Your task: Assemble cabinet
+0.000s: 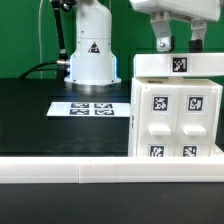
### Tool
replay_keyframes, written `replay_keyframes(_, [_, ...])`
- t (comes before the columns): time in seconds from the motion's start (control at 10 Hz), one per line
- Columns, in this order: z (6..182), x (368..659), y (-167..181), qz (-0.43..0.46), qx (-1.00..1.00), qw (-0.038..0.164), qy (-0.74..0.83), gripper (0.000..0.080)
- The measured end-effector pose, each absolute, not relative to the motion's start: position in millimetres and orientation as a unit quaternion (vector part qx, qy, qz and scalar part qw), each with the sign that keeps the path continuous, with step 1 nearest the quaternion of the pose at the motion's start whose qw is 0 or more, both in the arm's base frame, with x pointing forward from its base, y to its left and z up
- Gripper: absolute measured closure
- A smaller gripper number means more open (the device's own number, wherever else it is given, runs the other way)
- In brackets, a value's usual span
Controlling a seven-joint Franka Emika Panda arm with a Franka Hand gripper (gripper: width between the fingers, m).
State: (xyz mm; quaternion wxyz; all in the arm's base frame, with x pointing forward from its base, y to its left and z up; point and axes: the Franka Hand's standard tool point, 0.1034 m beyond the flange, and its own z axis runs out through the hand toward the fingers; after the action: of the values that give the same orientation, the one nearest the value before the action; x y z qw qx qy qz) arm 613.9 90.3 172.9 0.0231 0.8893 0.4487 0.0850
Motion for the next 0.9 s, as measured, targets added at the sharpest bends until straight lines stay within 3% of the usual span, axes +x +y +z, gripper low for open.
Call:
replay_keyframes(0.5, [168.7, 613.3, 87.5, 0.066, 0.804, 0.054, 0.588, 0.0002])
replay_keyframes(0.9, [162.9, 612.8, 85.3, 0.062, 0.803, 0.056, 0.59, 0.0002])
